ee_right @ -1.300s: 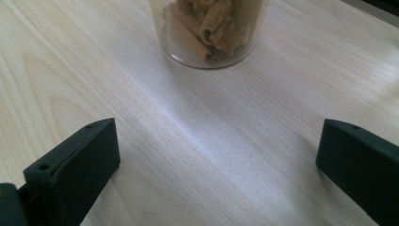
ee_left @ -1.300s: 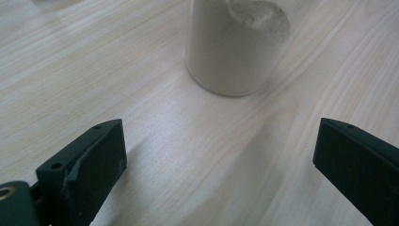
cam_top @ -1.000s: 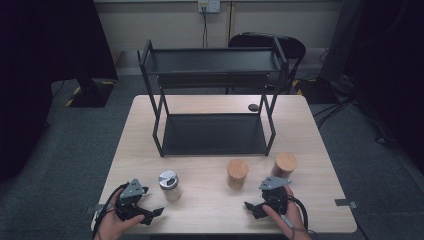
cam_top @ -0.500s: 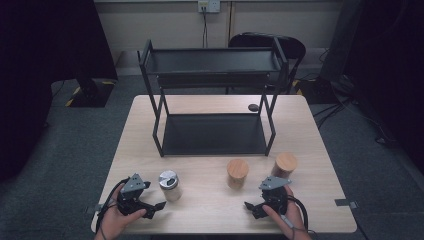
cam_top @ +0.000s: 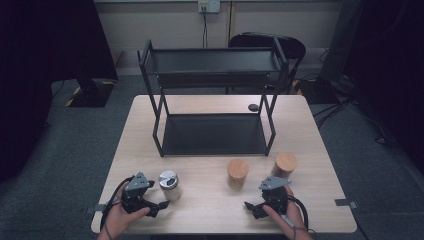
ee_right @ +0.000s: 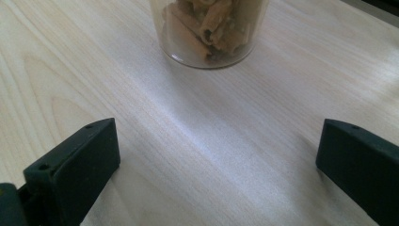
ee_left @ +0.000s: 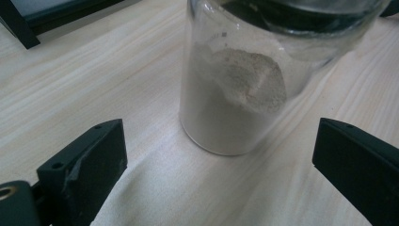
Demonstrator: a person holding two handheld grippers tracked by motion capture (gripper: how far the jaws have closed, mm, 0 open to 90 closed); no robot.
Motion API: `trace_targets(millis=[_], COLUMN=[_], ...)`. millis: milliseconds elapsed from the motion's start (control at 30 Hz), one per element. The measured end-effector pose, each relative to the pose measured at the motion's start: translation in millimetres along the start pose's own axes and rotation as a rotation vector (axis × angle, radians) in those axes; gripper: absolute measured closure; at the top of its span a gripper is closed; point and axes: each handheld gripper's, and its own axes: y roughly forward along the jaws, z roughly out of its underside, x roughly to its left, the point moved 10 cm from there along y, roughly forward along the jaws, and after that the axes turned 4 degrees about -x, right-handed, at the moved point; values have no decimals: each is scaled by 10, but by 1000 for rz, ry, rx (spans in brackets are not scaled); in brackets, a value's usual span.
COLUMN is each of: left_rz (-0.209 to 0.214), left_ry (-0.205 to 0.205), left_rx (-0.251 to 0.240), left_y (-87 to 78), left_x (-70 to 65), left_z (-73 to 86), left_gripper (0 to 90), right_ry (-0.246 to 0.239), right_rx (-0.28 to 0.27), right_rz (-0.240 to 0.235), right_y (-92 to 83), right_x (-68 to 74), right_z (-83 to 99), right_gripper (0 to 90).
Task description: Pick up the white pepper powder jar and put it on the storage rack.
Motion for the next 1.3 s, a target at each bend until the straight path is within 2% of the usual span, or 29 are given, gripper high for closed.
trace_targets(millis=[1033, 1300], left_rz=[9, 8], left_ry=[16, 14], left_rx=[-19, -40], left_y=[151, 183], left_x=[-42, -54], left_z=[-124, -181], left_gripper=[34, 37], right_ry=[0, 0], right_rx=[0, 0], right_rz=[0, 0], right_y=[0, 0], right_x=[0, 0], right_z=[0, 0], right_gripper=[0, 0])
